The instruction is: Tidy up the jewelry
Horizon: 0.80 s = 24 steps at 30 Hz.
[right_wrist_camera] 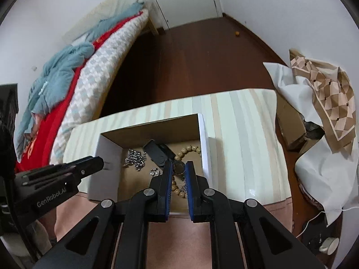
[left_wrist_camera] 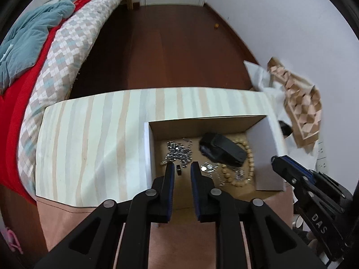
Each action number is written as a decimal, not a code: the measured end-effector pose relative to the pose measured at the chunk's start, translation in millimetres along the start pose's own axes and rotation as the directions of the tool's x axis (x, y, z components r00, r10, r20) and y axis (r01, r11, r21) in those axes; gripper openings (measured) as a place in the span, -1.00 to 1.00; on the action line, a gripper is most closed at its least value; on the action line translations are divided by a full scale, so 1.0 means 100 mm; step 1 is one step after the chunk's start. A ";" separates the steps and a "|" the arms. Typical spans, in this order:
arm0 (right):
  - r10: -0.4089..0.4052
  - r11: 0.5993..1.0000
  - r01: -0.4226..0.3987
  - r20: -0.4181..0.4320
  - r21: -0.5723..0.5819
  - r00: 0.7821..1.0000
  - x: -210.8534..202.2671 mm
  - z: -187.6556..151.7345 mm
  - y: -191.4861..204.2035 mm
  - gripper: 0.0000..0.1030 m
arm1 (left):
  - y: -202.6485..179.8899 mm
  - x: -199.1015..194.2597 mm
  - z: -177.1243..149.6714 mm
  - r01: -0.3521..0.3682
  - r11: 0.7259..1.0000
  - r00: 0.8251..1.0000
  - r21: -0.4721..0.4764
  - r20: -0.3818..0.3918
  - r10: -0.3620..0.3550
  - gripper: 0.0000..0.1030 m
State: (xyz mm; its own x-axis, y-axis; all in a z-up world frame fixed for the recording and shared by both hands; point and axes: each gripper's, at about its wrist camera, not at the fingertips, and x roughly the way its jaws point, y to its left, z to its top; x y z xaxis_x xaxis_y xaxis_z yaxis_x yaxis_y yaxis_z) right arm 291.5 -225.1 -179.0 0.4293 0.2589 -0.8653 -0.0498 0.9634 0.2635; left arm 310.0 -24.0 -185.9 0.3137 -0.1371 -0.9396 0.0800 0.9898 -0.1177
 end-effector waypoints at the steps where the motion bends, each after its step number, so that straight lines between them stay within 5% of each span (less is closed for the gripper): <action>1: 0.003 1.000 -0.003 -0.008 0.007 1.000 0.02 0.01 -0.01 -0.68 | 0.01 0.01 0.01 -0.002 1.000 1.000 -0.005 -0.004 0.002 -0.73; 5: 0.003 1.000 -0.004 0.018 0.022 1.000 -0.09 -0.03 -0.05 -0.22 | 0.09 -0.07 0.03 -0.022 0.999 0.999 -0.026 0.025 0.022 -0.49; 7: -0.012 1.000 0.011 0.031 0.022 0.999 -0.17 -0.05 -0.07 -0.19 | 0.14 -0.15 0.01 -0.034 0.999 0.998 -0.040 0.053 0.036 0.08; 8: -0.023 1.000 0.022 0.037 0.019 0.999 -0.20 -0.05 -0.07 -0.15 | 0.17 -0.19 -0.01 -0.040 0.998 0.997 -0.049 0.068 0.044 0.18; 14: -0.179 0.983 0.180 0.046 -0.036 0.983 -0.37 -0.07 0.02 0.75 | 0.35 -0.42 -0.17 -0.107 0.989 0.985 -0.098 0.125 0.118 0.37; 16: -0.231 0.971 0.233 0.041 -0.060 0.972 -0.39 -0.09 0.06 0.91 | 0.36 -0.45 -0.25 -0.135 0.986 0.981 -0.099 0.127 0.147 0.88; 24: -0.311 0.945 0.315 0.059 -0.092 0.949 -0.73 -0.27 0.18 1.00 | 0.30 -0.70 -0.60 -0.178 0.979 0.973 -0.100 0.129 0.191 0.93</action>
State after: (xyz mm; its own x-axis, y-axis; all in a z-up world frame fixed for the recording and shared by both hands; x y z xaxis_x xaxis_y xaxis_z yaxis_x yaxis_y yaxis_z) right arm 235.0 -225.0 -122.8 0.4757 -0.0581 -0.8777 0.0056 0.9980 -0.0630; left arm 234.0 17.2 -143.0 0.4427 0.0502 -0.8953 -0.0727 0.9972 0.0200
